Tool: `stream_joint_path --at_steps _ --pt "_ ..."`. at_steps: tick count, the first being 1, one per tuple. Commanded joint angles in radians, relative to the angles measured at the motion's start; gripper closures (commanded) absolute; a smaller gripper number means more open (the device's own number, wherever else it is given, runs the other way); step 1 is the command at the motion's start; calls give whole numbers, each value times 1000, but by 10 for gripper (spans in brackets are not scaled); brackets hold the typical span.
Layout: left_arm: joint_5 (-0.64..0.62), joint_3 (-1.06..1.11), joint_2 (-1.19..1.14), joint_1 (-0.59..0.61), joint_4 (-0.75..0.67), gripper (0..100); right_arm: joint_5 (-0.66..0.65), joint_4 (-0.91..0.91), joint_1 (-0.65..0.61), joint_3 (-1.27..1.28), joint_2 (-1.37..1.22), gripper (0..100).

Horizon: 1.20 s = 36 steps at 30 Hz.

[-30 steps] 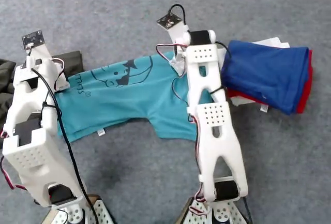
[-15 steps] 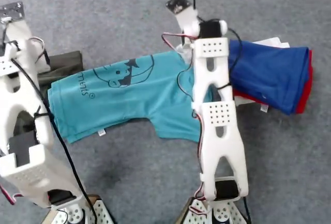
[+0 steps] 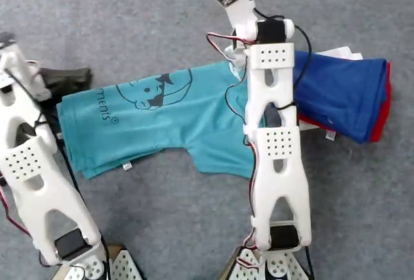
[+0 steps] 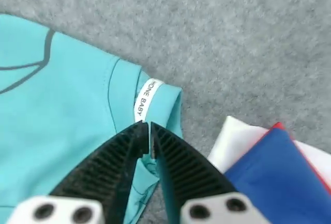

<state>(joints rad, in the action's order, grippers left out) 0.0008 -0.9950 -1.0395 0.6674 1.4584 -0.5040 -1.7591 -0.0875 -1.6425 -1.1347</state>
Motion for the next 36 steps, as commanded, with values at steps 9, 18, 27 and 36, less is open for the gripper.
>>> stream_joint_path --at_steps 9,18,27,36 --pt "-170 -673 -149 260 261 968 8 -6 -14 -19 136 981" --pt "-106 -648 0 128 305 905 46 -9 -44 -12 168 981" --pt "-54 -311 422 -81 305 931 106 -9 -100 358 335 981" --pt "35 651 798 -200 81 972 -48 -6 -109 1110 875 980"
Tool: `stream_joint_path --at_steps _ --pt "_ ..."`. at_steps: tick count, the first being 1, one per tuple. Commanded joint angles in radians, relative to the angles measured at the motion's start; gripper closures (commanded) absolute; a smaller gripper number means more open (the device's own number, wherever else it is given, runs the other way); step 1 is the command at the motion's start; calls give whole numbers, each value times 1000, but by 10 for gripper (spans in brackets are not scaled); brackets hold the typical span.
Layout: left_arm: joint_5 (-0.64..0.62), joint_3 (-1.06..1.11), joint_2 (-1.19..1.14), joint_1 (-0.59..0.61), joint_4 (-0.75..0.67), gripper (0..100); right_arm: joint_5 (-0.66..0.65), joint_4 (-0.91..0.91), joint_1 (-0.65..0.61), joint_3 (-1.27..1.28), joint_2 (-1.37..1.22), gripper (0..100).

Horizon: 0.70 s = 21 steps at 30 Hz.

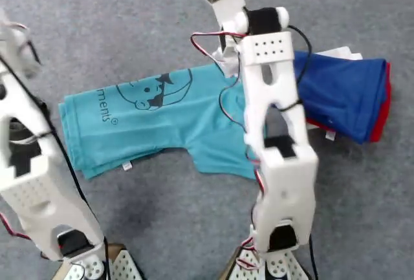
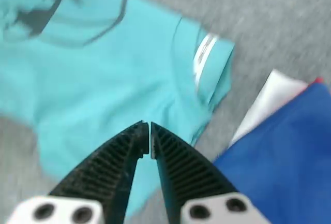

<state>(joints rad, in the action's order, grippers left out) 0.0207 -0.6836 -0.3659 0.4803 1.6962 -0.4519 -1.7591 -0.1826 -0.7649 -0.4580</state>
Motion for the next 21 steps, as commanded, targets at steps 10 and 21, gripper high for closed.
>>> stream_joint_path --at_steps 10,21 --pt "11 1024 301 28 -798 970 -531 12 -17 811 438 869" --pt "-8 1119 296 79 -1034 969 -706 153 -78 1145 545 812"
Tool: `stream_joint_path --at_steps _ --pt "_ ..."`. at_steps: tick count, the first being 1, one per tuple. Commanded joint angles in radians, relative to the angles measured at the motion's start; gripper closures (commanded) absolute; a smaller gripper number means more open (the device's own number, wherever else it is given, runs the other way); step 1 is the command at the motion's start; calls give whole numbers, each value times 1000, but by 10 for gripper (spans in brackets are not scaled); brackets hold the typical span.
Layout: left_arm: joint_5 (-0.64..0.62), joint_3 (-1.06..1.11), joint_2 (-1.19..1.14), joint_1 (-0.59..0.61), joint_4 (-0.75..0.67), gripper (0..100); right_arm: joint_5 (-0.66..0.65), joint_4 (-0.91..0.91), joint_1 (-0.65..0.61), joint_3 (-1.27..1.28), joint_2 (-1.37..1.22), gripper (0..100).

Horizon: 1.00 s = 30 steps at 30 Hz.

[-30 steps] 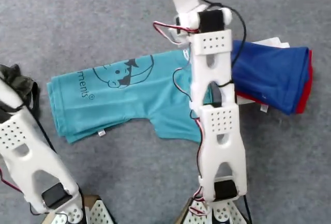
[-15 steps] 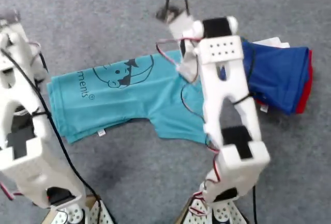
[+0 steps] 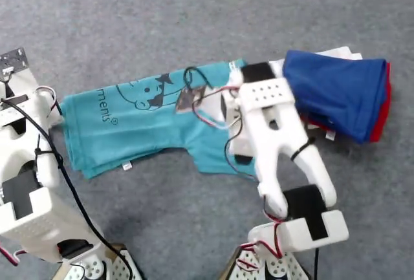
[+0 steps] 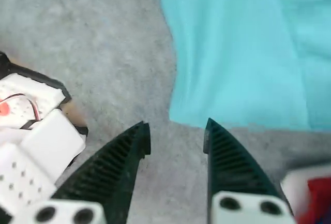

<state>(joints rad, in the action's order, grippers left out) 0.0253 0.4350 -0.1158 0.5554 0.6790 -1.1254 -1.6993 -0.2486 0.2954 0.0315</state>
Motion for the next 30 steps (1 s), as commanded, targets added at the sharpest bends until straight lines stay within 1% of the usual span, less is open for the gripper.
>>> stream_joint_path --at_steps 1,5,9,13,18,20,23,26,27,30 --pt "-12 1 46 4 -15 969 -48 130 -11 128 68 812" --pt "-12 1 46 4 -15 968 -54 241 -17 268 116 811" --pt "-12 1 46 2 -15 970 -54 367 -12 355 107 811" --pt "-12 1 46 1 -14 970 -54 500 -8 401 5 812" --pt "-12 7 46 1 -14 970 -54 631 46 392 -177 816" --pt "-11 19 48 2 -18 968 -52 632 63 360 -214 852" --pt "-11 21 48 2 -14 968 -52 628 68 335 -216 981" --pt "-11 21 48 2 -17 968 -52 643 68 328 -214 968" --pt "-11 21 48 2 -17 968 -52 640 66 314 -214 980" --pt "-11 21 48 5 -18 968 -52 555 74 228 -216 985"
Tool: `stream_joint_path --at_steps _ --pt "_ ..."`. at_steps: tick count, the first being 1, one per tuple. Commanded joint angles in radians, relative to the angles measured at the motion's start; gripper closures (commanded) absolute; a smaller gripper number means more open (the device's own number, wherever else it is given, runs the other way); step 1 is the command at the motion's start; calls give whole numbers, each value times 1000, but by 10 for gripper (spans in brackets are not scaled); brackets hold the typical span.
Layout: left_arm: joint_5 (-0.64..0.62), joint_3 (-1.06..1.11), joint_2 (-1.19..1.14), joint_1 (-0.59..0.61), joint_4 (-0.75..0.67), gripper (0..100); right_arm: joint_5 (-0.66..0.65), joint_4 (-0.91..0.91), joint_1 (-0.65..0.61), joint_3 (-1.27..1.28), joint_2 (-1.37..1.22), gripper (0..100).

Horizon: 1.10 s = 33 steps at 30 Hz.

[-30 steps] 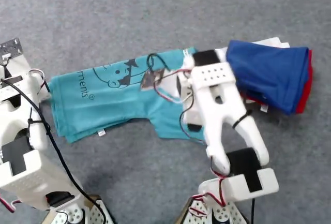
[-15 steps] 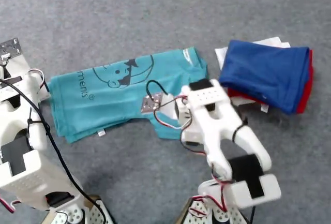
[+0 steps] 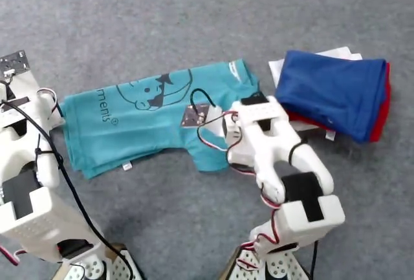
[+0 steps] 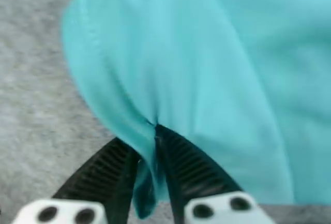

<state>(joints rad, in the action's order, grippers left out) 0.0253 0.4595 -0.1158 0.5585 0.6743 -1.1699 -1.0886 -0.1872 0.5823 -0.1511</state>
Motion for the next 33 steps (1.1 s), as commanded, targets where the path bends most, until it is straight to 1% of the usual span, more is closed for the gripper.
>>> stream_joint_path --at_steps 1,4,7,13,16,19,23,28,29,33 --pt "-11 -4 48 4 -14 968 -8 -97 15 -101 -36 985" --pt "-11 -4 48 4 -14 968 17 -196 25 -243 -39 985" --pt "-11 -4 48 5 -14 968 32 -252 26 -348 -41 985" --pt "-11 -4 48 5 -15 968 32 -325 26 -479 -41 985" --pt "-11 -4 48 5 -15 968 31 -371 25 -513 -81 985" --pt "-11 -4 48 5 -15 968 28 -428 17 -506 -133 984" --pt "-11 -4 48 5 -15 968 28 -394 -18 -412 -148 972" --pt "-11 -4 48 5 -15 968 28 -361 -46 -317 -119 800" --pt "-11 -4 48 5 -15 968 28 -359 -46 -308 -117 787" --pt "-11 -4 48 5 -15 968 28 -319 -44 -285 -143 795"
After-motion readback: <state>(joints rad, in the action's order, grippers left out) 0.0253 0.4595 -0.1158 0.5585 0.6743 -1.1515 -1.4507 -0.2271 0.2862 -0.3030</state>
